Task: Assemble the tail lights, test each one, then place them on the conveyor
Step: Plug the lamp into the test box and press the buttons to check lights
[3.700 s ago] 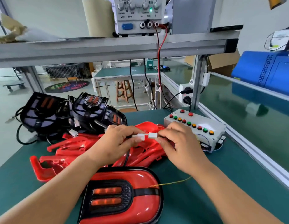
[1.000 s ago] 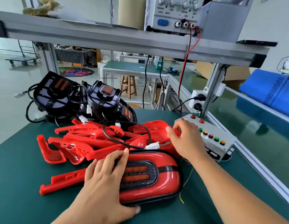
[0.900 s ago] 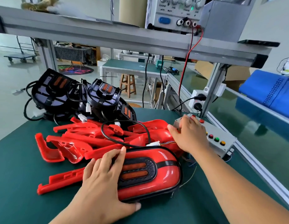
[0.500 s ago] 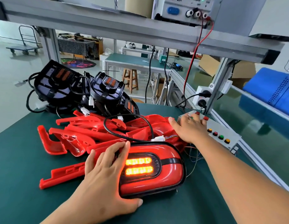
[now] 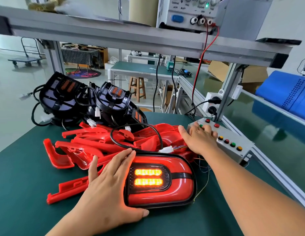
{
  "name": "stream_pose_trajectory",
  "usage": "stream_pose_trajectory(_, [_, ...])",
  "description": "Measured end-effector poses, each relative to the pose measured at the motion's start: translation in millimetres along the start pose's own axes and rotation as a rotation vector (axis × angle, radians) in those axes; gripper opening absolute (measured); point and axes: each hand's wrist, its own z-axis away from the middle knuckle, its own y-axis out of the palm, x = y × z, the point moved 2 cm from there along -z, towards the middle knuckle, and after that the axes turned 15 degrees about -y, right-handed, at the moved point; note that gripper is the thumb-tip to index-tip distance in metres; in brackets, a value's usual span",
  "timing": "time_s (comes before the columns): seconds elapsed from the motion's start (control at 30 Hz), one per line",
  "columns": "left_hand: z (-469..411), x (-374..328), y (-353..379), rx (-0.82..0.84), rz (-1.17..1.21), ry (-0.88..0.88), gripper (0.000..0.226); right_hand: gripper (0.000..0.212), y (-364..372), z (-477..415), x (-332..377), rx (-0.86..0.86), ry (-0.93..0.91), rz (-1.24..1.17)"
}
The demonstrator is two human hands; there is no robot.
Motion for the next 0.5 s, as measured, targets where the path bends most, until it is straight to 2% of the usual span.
stream_pose_trajectory(0.13, [0.7, 0.0, 1.3, -0.010, -0.003, 0.003, 0.129, 0.082, -0.8, 9.2, 4.9, -0.080, 0.031, -0.041])
stream_pose_trajectory(0.27, [0.2, 0.4, 2.6, -0.007, -0.002, -0.008, 0.129, 0.085, -0.1, 22.9, 1.9, -0.157, 0.087, -0.016])
stream_pose_trajectory(0.5, [-0.3, 0.7, 2.9, -0.011, 0.037, -0.007, 0.130, 0.095, -1.3, 26.5, -7.8, -0.072, 0.092, -0.003])
